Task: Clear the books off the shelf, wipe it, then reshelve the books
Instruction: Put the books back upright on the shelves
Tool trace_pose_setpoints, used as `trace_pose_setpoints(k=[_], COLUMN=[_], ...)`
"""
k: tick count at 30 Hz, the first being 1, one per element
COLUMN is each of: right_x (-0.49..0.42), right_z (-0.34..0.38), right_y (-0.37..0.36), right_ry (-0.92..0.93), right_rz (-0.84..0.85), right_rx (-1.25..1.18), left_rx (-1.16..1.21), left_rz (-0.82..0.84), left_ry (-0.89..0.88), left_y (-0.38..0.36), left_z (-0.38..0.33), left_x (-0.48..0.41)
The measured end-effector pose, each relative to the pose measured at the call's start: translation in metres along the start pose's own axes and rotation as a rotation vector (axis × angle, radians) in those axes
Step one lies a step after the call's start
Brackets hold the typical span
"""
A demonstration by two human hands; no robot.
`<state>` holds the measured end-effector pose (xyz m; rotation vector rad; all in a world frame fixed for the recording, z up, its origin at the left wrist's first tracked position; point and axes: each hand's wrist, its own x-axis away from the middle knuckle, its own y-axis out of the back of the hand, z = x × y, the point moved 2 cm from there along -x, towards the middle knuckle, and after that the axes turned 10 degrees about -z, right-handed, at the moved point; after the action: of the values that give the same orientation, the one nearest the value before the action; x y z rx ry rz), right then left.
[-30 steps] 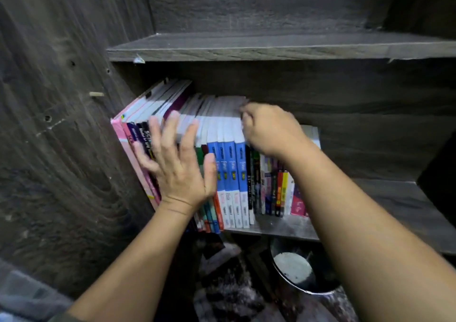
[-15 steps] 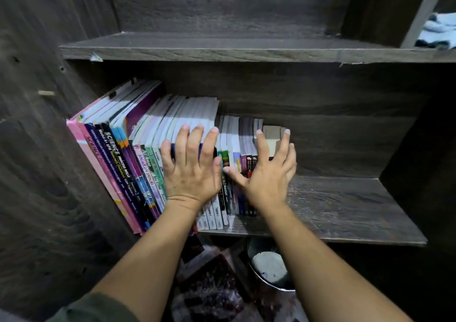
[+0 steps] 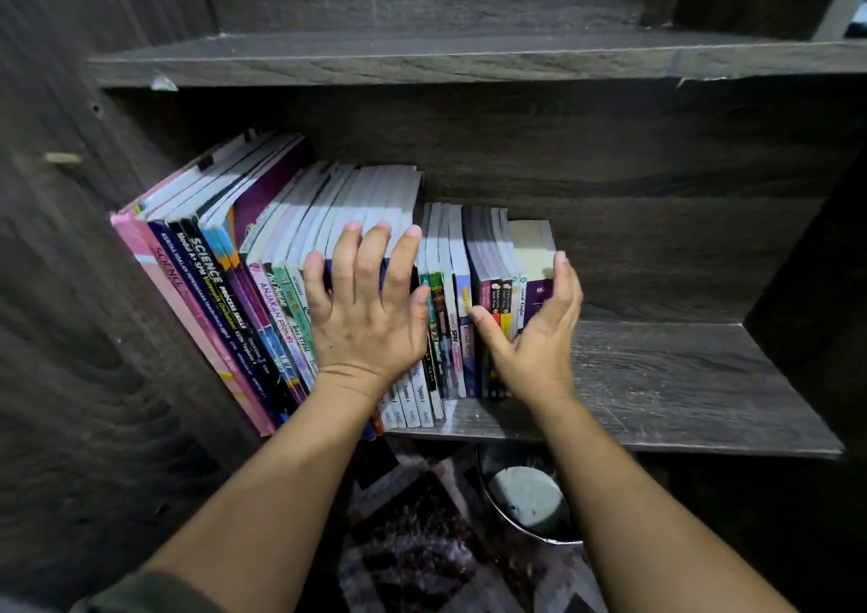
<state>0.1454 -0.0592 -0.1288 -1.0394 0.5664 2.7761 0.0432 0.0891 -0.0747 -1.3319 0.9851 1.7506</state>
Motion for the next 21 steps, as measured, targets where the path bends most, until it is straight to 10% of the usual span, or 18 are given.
trace_pose_setpoints(k=[21], right_x=[-0.001], right_z=[0.015], right_y=[-0.007], right_ry=[-0.123], right_rz=[-0.178], right_rx=[0.188], left_rx=[-0.016], left_rz=[0.016], left_ry=[-0.001], left_y=[-0.001], left_z=[-0.001], left_x=[0.000])
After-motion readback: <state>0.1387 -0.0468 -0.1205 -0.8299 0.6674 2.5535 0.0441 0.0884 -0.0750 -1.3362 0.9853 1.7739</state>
